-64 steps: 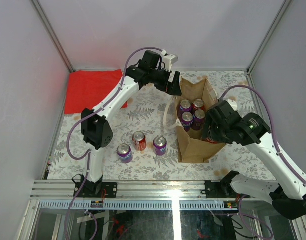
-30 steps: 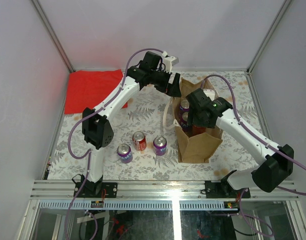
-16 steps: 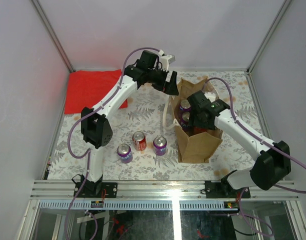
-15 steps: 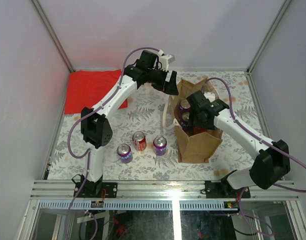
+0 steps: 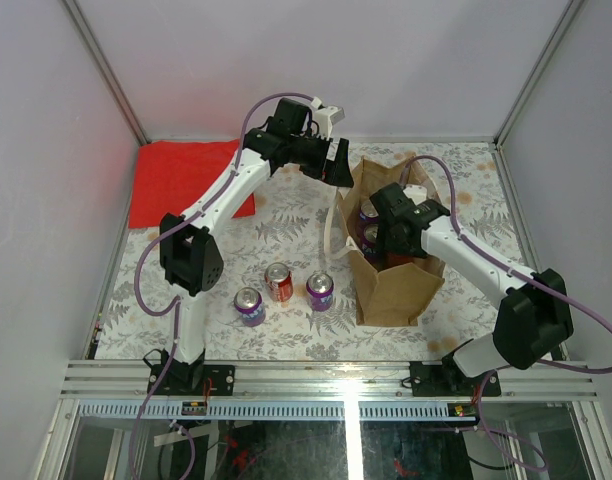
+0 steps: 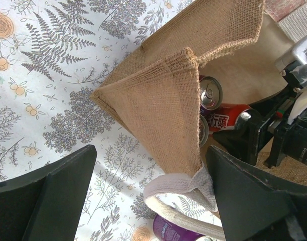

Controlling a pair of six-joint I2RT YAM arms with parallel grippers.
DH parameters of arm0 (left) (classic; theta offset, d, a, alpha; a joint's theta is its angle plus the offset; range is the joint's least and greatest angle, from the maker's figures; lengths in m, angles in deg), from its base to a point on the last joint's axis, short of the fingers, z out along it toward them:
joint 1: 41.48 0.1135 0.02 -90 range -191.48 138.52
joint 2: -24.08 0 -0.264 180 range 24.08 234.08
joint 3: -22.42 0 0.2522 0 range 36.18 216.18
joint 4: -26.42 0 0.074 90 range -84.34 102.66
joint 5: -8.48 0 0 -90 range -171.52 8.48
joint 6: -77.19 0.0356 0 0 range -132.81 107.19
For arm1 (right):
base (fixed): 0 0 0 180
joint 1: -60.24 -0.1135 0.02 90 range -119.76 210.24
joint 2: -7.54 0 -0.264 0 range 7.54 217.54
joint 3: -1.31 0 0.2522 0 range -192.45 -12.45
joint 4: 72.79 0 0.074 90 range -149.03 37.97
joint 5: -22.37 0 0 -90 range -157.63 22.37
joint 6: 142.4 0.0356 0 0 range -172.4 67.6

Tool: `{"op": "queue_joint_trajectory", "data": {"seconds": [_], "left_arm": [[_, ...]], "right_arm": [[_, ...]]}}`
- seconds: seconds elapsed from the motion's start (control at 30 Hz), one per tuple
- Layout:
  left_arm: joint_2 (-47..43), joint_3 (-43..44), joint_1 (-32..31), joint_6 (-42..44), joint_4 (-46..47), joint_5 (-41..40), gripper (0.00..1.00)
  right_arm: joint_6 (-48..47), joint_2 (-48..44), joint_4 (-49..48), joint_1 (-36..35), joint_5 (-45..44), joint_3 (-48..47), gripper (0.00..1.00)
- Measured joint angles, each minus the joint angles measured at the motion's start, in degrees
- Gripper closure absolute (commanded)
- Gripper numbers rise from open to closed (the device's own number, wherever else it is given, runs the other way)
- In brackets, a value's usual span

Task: Place the beverage into the canvas bag
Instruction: Place the drink in the canvas bag.

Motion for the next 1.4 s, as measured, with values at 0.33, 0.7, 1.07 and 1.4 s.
{"op": "queue_joint_trajectory", "data": {"seconds": [0.33, 0.7, 1.07, 1.4], "left_arm": [[0.0, 0.0, 0.1, 0.0, 0.1, 0.3, 0.1], [0.0, 0.0, 0.3, 0.0, 0.0, 0.3, 0.1], [0.0, 0.0, 0.4, 0.0, 0.0, 0.7, 0.1], [0.0, 0.0, 0.4, -0.1, 0.0, 0.8, 0.1]], "right_arm": [[0.2, -0.6, -5.2, 0.5, -2.2, 5.7, 1.0], [-1.2, -0.9, -9.2, 0.5, -2.1, 8.2, 1.0], [-1.6, 0.4, -10.3, 0.6, -1.2, 8.5, 0.43], [-1.7, 0.4, -10.5, 0.6, -0.9, 8.6, 0.23]]}}
